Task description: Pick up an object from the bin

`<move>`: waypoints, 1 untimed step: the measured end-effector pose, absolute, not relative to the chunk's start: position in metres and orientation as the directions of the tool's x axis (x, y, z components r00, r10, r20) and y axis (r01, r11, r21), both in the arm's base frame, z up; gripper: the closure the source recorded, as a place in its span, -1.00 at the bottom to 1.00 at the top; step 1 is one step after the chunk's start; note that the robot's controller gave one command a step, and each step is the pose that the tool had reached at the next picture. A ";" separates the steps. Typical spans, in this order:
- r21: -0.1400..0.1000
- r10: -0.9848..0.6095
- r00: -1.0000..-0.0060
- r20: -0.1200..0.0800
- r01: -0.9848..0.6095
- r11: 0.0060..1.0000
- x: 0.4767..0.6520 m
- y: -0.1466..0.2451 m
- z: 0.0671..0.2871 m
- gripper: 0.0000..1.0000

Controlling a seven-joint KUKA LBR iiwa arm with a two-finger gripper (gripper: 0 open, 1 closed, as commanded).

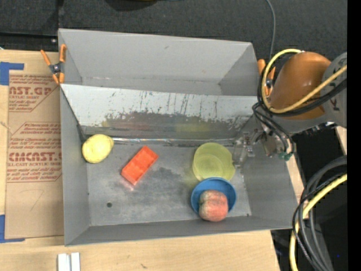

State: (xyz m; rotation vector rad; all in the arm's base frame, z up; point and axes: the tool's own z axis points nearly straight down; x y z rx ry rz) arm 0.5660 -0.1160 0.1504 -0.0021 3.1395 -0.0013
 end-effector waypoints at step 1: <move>-0.001 -0.001 -1.000 -0.002 -0.001 1.000 0.566 -0.116 0.150 1.00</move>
Offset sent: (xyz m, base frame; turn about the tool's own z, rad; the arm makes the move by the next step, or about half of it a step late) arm 0.0000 0.0000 0.0000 0.0000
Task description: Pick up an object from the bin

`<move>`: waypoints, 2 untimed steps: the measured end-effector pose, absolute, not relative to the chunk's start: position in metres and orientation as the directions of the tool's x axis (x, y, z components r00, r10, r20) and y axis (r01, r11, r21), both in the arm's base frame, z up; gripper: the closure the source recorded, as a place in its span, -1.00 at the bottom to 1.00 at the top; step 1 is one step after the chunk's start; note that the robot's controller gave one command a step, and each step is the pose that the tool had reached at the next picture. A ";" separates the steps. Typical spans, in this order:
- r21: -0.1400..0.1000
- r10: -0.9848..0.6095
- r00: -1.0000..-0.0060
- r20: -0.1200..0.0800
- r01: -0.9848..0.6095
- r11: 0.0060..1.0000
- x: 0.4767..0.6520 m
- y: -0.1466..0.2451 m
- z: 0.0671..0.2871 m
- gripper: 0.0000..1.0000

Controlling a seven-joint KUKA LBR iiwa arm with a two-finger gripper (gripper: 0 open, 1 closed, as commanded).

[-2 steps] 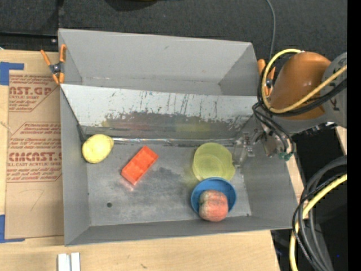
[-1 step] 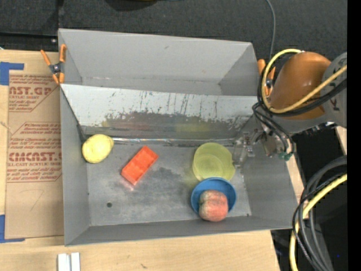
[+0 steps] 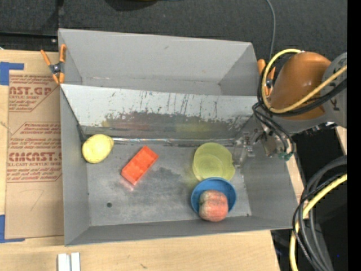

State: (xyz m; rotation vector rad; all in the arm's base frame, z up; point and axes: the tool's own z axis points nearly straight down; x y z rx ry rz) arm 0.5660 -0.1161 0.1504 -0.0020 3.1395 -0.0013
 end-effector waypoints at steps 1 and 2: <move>-0.001 -0.001 -1.000 -0.002 -0.001 1.000 0.566 -0.116 0.150 -1.00; -0.001 -0.001 -1.000 -0.002 -0.001 1.000 0.566 -0.116 0.150 1.00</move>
Offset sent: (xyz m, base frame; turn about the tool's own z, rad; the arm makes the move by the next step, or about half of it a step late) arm 0.0000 0.0000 0.0000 0.0000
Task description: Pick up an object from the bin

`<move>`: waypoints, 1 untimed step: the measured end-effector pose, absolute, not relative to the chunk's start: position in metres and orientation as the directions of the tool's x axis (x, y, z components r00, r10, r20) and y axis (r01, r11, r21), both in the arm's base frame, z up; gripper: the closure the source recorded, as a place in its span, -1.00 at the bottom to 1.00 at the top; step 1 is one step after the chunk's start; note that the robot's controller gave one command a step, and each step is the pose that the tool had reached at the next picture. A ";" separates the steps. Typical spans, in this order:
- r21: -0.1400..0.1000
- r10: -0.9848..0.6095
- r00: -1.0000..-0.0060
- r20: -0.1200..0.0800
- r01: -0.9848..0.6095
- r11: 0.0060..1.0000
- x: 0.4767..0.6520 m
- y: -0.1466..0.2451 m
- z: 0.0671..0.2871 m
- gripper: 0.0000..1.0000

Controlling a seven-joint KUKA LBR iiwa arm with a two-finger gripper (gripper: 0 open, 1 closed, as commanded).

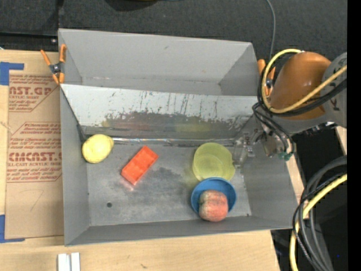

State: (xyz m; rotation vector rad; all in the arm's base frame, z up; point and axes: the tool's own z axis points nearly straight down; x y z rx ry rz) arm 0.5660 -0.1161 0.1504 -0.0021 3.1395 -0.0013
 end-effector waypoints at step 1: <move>-0.001 -0.001 -1.000 -0.002 -0.001 1.000 0.566 -0.116 0.150 1.00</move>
Offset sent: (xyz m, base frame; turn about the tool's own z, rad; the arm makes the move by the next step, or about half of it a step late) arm 0.0000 0.0000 0.0000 0.0000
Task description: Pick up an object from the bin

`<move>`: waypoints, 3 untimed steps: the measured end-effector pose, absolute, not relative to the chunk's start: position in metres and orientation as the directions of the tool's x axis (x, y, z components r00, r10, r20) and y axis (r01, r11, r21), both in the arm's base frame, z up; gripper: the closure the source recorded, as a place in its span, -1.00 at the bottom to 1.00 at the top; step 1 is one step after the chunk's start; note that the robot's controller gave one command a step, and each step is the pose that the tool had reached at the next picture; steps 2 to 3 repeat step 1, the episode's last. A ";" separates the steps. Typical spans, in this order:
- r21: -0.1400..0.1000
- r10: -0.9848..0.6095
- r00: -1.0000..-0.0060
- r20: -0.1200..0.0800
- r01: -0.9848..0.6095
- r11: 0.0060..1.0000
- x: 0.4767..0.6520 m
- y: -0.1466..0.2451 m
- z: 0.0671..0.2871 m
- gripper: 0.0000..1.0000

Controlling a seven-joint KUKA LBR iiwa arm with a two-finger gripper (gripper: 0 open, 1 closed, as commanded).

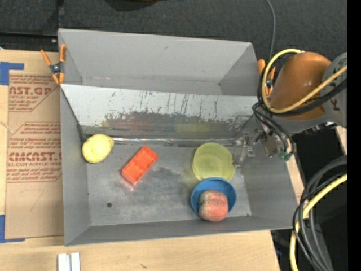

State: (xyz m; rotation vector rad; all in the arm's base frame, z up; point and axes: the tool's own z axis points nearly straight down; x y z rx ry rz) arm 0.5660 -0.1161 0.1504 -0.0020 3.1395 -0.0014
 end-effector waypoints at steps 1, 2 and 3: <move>-0.001 -0.001 -1.000 -0.002 -0.001 1.000 0.566 -0.116 0.150 1.00; -0.001 -0.001 -1.000 -0.002 -0.001 1.000 0.566 -0.116 0.150 1.00; -0.001 -0.001 -1.000 -0.002 -0.001 1.000 0.566 -0.116 0.150 1.00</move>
Offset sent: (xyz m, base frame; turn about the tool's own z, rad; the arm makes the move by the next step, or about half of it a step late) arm 0.0000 0.0000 0.0000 0.0000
